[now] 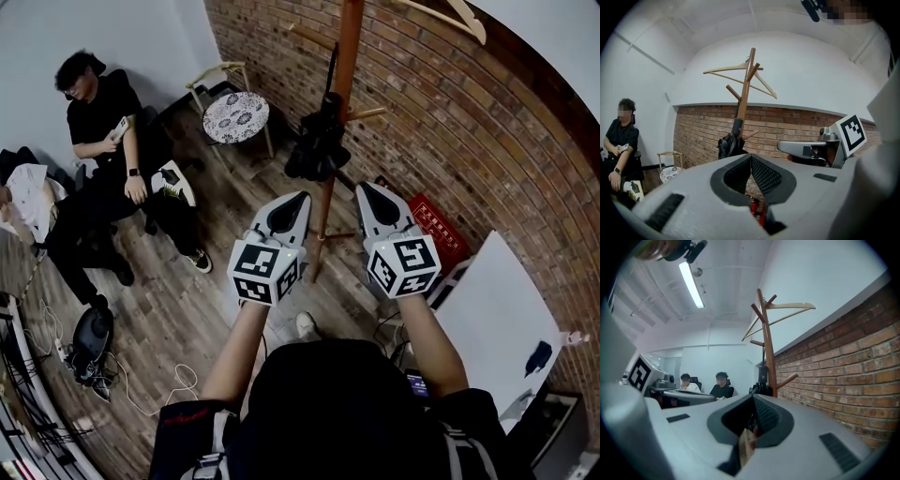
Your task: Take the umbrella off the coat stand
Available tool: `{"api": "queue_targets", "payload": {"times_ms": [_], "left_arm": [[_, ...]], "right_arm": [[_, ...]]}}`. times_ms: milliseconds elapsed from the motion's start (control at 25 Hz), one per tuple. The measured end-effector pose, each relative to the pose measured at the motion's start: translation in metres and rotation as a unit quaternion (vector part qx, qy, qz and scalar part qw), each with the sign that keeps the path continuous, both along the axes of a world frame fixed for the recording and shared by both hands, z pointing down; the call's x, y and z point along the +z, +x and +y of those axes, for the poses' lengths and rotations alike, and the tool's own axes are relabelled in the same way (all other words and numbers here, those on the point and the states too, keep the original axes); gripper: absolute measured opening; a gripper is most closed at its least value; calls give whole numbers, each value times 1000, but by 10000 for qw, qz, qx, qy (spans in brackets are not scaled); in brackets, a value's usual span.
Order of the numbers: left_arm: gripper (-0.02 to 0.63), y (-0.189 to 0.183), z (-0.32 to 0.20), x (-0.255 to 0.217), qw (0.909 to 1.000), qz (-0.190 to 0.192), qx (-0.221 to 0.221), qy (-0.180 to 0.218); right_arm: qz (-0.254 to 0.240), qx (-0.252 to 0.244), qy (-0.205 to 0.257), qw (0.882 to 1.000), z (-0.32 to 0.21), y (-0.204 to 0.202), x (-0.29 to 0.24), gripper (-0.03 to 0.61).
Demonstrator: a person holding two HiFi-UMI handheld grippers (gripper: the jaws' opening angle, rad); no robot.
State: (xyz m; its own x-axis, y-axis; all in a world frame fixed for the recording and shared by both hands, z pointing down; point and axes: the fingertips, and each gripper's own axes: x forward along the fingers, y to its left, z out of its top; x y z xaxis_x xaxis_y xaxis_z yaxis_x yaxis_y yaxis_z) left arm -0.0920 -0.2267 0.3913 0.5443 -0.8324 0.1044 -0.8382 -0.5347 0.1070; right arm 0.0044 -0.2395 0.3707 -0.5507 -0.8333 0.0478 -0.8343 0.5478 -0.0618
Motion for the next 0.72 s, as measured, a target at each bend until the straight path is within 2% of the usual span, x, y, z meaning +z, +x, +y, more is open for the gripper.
{"api": "queue_targets", "payload": {"times_ms": [480, 720], "left_arm": [[18, -7, -33, 4, 9993, 200, 306, 54], [18, -5, -49, 6, 9994, 103, 330, 40]], "right_arm": [[151, 387, -54, 9991, -26, -3, 8, 28], [169, 422, -76, 9989, -37, 0, 8, 28]]}}
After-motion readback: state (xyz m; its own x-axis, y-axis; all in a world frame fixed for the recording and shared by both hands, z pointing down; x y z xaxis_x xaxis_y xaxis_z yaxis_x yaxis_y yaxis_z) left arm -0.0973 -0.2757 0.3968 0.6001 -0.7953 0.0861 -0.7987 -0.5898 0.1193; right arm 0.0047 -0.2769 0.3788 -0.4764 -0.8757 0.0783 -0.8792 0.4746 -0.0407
